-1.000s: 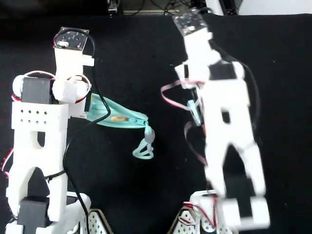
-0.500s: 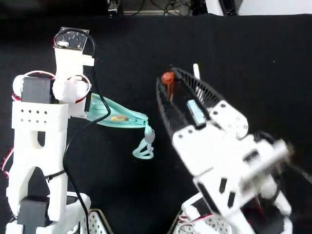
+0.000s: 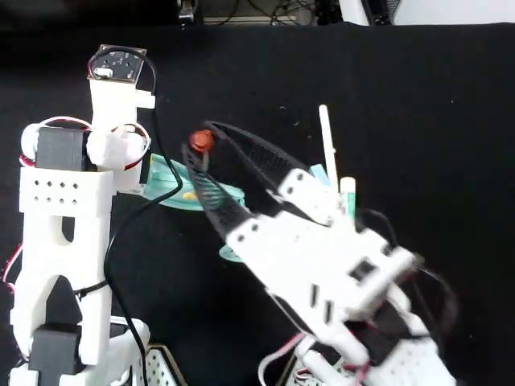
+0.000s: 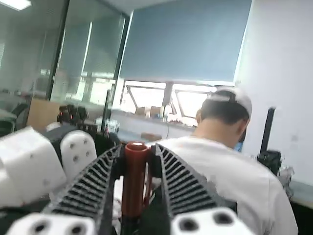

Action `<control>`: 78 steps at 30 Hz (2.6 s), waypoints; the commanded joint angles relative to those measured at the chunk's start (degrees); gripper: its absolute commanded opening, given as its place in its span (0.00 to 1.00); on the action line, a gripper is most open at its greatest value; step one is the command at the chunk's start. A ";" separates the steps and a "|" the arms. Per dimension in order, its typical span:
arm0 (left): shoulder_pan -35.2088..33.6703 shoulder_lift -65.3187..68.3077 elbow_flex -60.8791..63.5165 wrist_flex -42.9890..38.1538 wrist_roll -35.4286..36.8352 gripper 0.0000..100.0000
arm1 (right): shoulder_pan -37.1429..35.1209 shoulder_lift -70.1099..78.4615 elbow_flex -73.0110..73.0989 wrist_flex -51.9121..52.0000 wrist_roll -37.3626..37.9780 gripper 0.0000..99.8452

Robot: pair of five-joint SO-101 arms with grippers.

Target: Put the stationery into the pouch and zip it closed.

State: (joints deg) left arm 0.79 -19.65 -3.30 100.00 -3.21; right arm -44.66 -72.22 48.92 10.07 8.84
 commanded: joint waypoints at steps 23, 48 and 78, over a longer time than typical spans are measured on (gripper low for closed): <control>0.66 0.18 3.38 -3.78 0.00 0.03 | 6.15 1.19 -13.93 32.00 -0.18 0.23; 0.66 0.09 3.56 -3.69 0.00 0.03 | 42.99 48.22 -13.41 40.79 7.21 0.11; 0.57 0.00 3.56 -3.43 -0.09 0.03 | 45.71 107.03 -63.43 63.47 21.71 0.20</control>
State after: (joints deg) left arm 0.79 -19.82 -0.13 97.10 -3.21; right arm 0.79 34.07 -13.49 73.10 30.11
